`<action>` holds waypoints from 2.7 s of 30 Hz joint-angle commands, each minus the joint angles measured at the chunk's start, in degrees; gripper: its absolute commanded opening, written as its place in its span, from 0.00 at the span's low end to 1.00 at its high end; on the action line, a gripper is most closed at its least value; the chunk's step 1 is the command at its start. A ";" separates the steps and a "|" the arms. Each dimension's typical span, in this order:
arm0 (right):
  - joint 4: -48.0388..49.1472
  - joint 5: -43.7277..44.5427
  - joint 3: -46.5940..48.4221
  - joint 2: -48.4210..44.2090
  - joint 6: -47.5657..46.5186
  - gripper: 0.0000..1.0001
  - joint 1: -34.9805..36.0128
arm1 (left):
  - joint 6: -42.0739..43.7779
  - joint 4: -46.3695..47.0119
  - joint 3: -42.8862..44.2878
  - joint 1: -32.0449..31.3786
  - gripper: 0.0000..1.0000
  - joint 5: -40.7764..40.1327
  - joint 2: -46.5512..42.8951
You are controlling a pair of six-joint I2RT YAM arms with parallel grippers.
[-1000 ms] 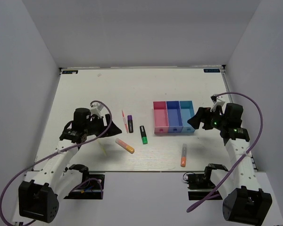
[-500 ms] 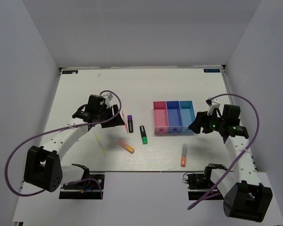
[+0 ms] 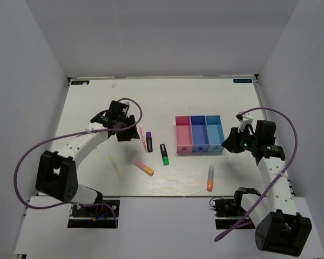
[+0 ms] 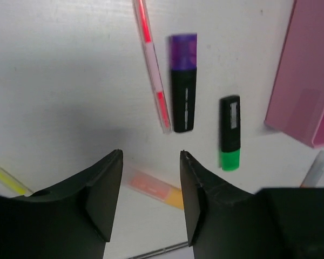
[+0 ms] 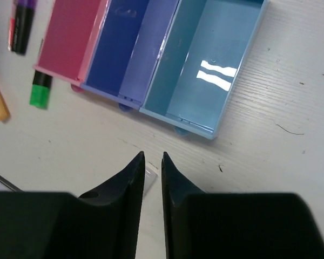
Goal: Sort the stationery into containers
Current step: Pick up the pen from the center of the board, then place the pen in the storage box.
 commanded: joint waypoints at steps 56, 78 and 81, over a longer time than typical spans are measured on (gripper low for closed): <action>-1.43 3.56 1.86 -4.18 0.62 0.24 0.09 | -1.66 -12.29 31.85 -8.88 0.00 -16.87 23.78; -1.07 4.70 1.25 -3.65 0.27 0.35 -0.09 | -7.10 -1.82 55.50 -25.06 0.00 -17.30 39.57; -1.16 4.61 1.25 -3.48 0.18 0.45 0.09 | -7.98 -1.74 54.28 -25.15 0.15 -18.09 40.91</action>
